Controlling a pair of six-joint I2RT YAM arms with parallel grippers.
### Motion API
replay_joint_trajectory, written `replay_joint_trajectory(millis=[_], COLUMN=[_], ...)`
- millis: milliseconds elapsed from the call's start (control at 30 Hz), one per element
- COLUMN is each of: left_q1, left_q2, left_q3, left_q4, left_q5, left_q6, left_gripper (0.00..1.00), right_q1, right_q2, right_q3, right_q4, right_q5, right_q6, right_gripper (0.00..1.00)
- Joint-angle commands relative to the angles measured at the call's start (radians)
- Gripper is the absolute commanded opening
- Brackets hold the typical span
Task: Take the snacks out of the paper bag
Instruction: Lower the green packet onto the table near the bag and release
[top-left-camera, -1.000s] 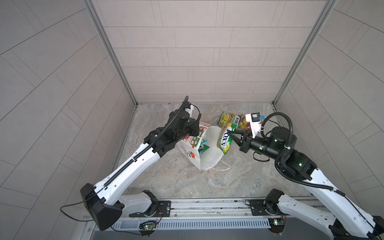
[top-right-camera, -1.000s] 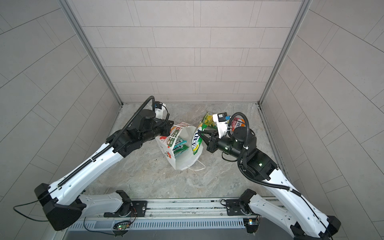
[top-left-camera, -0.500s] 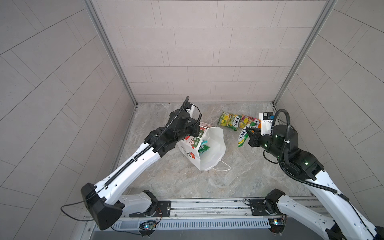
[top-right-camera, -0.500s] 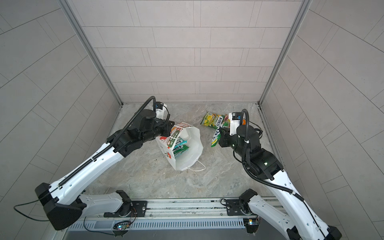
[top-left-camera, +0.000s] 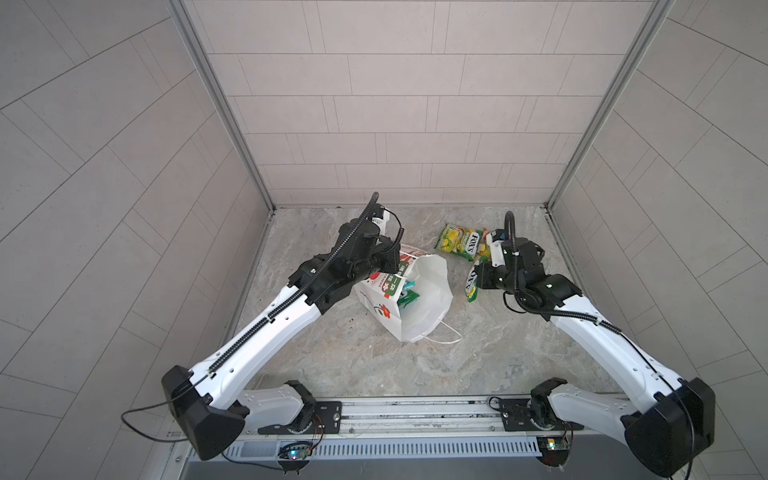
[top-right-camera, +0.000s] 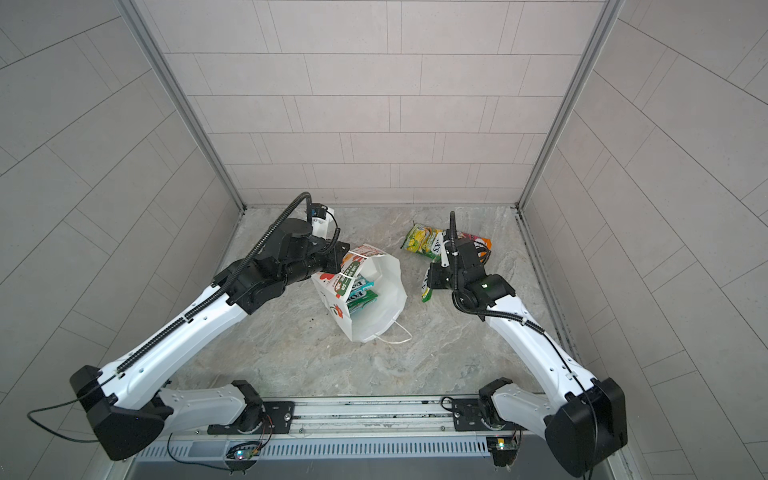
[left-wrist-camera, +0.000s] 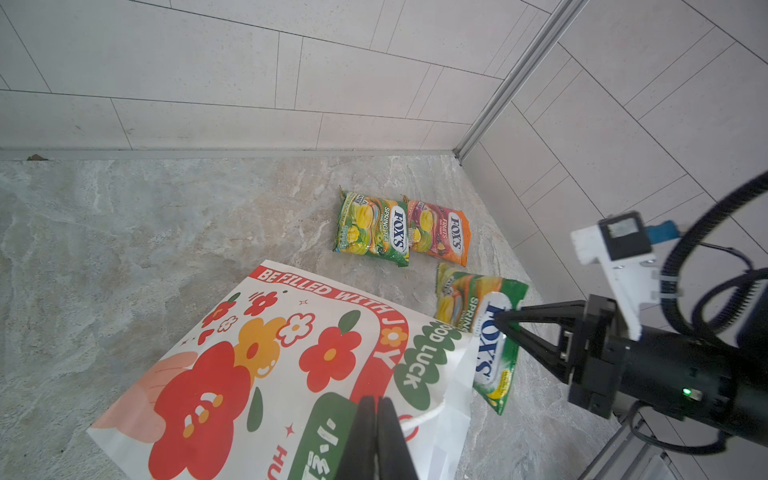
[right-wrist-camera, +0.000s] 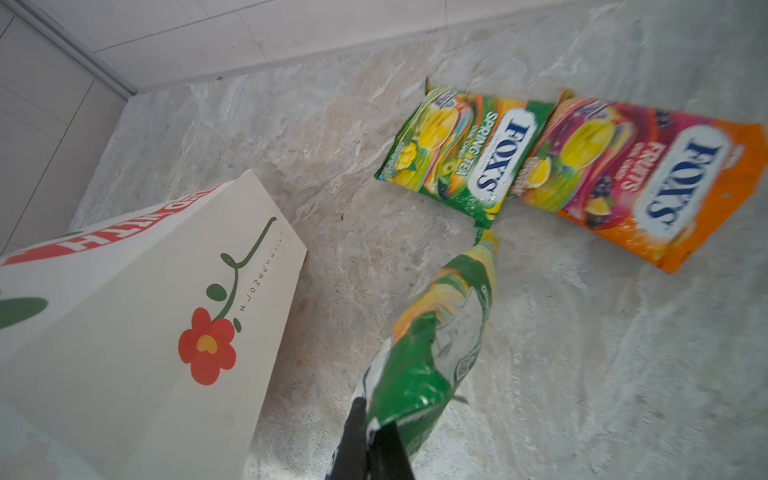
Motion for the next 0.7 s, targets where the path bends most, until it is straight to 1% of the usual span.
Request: replay_joint_trajectory(millis=[0, 133, 200, 267, 367, 467, 533, 667], left_q1=[0.0, -0.001, 0.0, 0.0, 0.0, 0.0, 0.0, 0.0], left_q2=[-0.015, -0.027, -0.03, -0.032, -0.032, -0.034, -0.034, -0.036], left_q3=[-0.003, -0.006, -0.006, -0.003, 0.0, 0.0, 0.0, 0.003], left_q4=[0.021, 0.017, 0.013, 0.01, 0.008, 0.008, 0.005, 0.004], left_q5=[-0.003, -0.008, -0.014, -0.014, -0.013, -0.008, -0.009, -0.01], left_q6=[0.018, 0.024, 0.028, 0.03, 0.028, 0.027, 0.027, 0.03], left_gripper=[0.0, 0.0, 0.0, 0.0, 0.0, 0.0, 0.0, 0.0], right_q1=[-0.001, -0.001, -0.001, -0.009, -0.041, -0.092, -0.122, -0.174], right_q2=[0.069, 0.184, 0.226, 0.272, 0.356, 0.428, 0.45, 0.457], right_q3=[0.033, 0.058, 0.069, 0.073, 0.075, 0.065, 0.051, 0.035], right_q4=[0.186, 0.283, 0.317, 0.367, 0.442, 0.487, 0.482, 0.406], right_q5=[-0.142, -0.229, -0.246, -0.289, -0.396, -0.475, -0.481, -0.452], right_q6=[0.031, 0.077, 0.089, 0.096, 0.127, 0.169, 0.158, 0.081], right_gripper=[0.0, 0.0, 0.0, 0.0, 0.0, 0.0, 0.0, 0.0])
